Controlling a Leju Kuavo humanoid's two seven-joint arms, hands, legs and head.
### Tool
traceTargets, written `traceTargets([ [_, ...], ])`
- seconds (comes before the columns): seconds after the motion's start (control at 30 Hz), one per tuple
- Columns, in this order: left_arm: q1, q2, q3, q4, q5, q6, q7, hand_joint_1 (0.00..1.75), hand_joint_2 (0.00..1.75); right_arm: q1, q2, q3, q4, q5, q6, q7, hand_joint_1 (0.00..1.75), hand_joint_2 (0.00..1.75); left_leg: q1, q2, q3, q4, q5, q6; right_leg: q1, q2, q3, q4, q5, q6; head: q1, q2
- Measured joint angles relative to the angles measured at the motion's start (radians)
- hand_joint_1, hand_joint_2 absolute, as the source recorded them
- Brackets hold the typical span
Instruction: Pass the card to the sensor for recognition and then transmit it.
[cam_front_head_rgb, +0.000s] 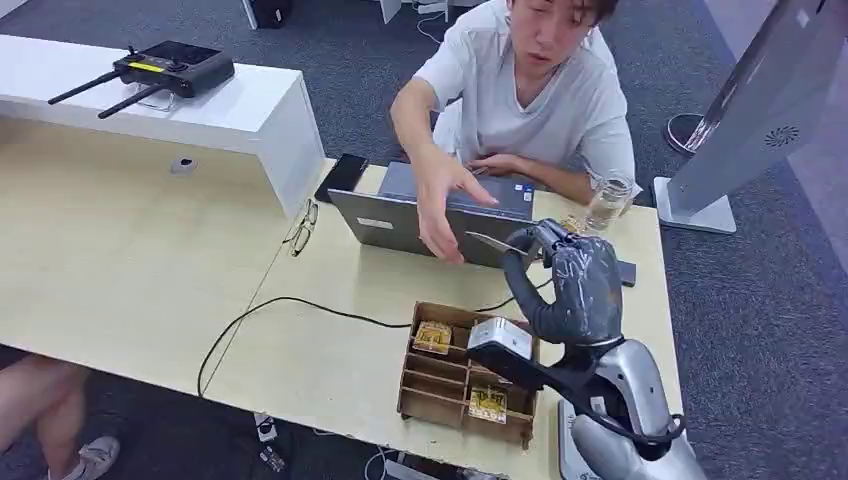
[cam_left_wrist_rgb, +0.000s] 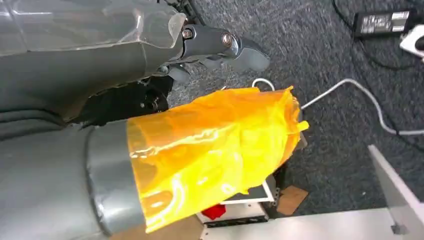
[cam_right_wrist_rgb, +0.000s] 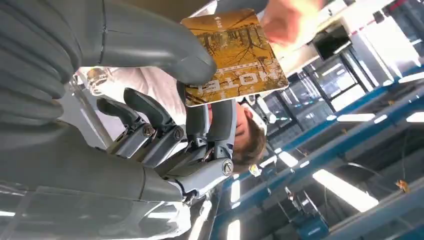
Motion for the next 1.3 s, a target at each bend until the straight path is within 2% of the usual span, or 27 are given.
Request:
traceTargets([
  [0.3,-0.014,0.008,-0.028,0.011,-0.010,0.010,0.011,0.00,0.00,-0.090,0.038,-0.001,0.133,-0.020,0.022,0.017,1.71,1.75,0.000,0.000,0.000,0.000,0.000,0.000,0.000,0.000,0.000,0.000,0.000,0.000,0.000,0.000],
  [0.33,-0.018,0.008,-0.029,0.011,-0.009,0.010,0.013,0.00,0.00,-0.098,0.042,-0.001,0.141,-0.023,0.025,0.017,0.00,1.75,0.000,0.000,0.000,0.000,0.000,0.000,0.000,0.000,0.000,0.000,0.000,0.000,0.000,0.000],
  [0.53,-0.019,0.009,-0.031,0.012,-0.002,0.010,0.013,0.00,0.00,-0.106,0.063,0.000,0.173,-0.070,0.031,-0.005,0.00,1.75,0.000,0.000,0.000,0.000,0.000,0.000,0.000,0.000,0.000,0.000,0.000,0.000,0.000,0.000],
  [0.57,-0.020,0.010,-0.031,0.012,0.000,0.011,0.012,0.00,0.00,-0.106,0.066,0.000,0.174,-0.074,0.030,-0.009,0.00,0.00,0.000,0.000,0.000,0.000,0.000,0.000,0.000,0.000,-0.001,0.000,0.000,0.000,0.000,0.000],
  [0.73,-0.019,0.015,-0.032,0.012,0.008,0.015,0.009,0.00,0.00,-0.099,0.070,0.003,0.161,-0.084,0.022,-0.028,0.00,0.00,0.000,0.000,-0.001,0.000,0.000,0.000,0.000,0.000,-0.001,0.000,0.000,0.000,0.000,0.000],
  [0.9,-0.015,0.018,-0.032,0.012,0.022,0.015,-0.006,0.00,0.00,-0.061,0.070,0.004,0.109,-0.107,-0.011,-0.078,0.00,0.00,0.000,0.000,-0.001,0.000,0.000,0.000,0.000,0.000,-0.001,0.000,0.000,0.000,0.000,0.000],
  [1.2,0.001,0.024,-0.031,0.012,0.056,0.018,-0.023,0.00,0.00,0.112,0.069,0.004,-0.037,-0.177,-0.088,-0.227,0.00,0.00,0.000,-0.001,-0.001,0.000,0.000,0.000,0.000,-0.001,-0.002,0.000,-0.001,0.000,0.000,0.000],
  [1.3,0.004,0.024,-0.025,0.012,0.076,0.018,-0.023,0.00,0.00,0.190,0.070,0.009,-0.086,-0.179,-0.106,-0.249,0.00,0.00,0.000,0.000,-0.002,-0.001,0.000,0.000,0.000,0.000,-0.002,0.000,-0.001,0.000,0.000,0.000],
])
